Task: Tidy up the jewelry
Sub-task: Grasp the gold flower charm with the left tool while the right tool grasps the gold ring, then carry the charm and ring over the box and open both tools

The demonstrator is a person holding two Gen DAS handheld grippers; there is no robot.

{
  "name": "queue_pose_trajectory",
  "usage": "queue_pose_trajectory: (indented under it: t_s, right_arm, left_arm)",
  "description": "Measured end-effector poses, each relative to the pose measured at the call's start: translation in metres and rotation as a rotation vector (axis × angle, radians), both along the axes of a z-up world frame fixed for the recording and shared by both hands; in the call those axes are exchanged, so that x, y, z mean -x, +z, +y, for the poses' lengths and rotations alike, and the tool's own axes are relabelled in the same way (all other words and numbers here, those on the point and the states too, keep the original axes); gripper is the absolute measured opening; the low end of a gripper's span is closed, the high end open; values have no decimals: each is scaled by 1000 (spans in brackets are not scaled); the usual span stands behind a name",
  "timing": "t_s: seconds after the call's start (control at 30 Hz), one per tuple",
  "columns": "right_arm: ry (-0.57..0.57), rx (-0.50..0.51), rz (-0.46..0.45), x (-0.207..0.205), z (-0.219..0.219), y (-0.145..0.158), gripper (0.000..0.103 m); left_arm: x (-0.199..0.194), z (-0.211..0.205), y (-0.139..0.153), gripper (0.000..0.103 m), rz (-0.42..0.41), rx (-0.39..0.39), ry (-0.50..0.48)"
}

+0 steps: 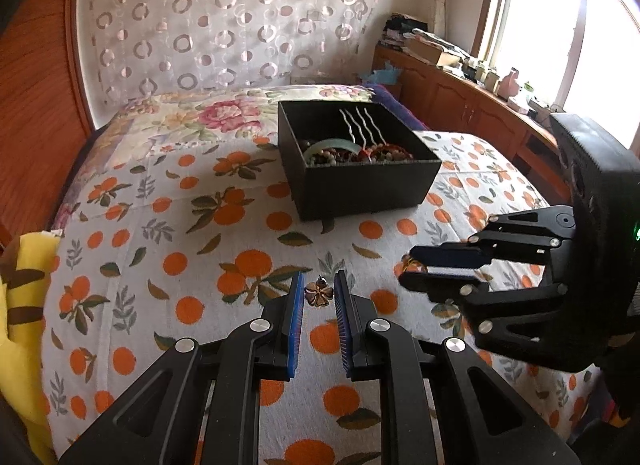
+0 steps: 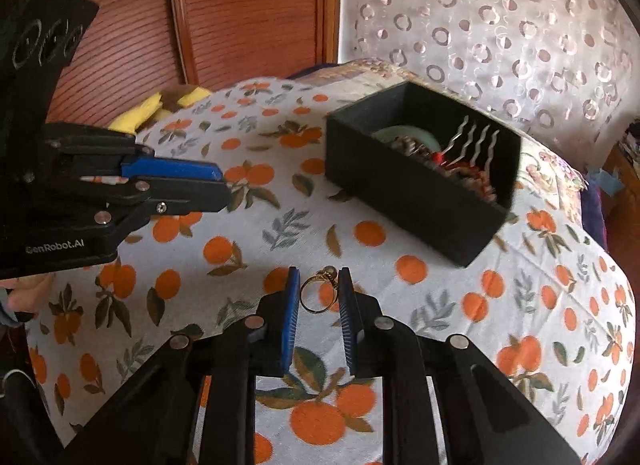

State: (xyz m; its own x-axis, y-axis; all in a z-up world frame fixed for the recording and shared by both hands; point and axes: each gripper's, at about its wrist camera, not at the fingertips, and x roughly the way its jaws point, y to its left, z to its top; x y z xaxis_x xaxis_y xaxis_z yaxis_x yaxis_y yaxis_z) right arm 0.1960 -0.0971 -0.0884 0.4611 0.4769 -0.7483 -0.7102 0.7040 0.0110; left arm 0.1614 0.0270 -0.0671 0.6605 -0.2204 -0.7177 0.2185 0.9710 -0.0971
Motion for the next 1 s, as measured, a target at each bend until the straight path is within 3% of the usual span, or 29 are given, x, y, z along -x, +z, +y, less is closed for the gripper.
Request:
queue_pose_trajectory:
  t_s: [0.37, 0.6, 0.67, 0.93, 0.97, 1.0]
  right_arm:
    - [-106, -85, -90, -56, -33, 48, 21]
    - [-158, -123, -68, -85, -37, 41, 24]
    - [-175, -131, -68, -87, -37, 39, 35]
    - [-206, -156, -88, -73, -54, 46, 36]
    - [-212, -159, -91, -70, -57, 47, 36]
    - [-219, -162, -93, -67, -60, 48, 37]
  left_arm:
    - [-34, -11, 24, 14, -68, -3, 2]
    - [-54, -16, 28, 14, -85, 4, 8]
    - [-61, -19, 31, 14, -91, 0, 9]
    - [-90, -36, 39, 15, -110, -11, 8]
    - [-92, -37, 40, 20, -109, -13, 10]
    - [-93, -39, 41, 36, -112, -14, 11]
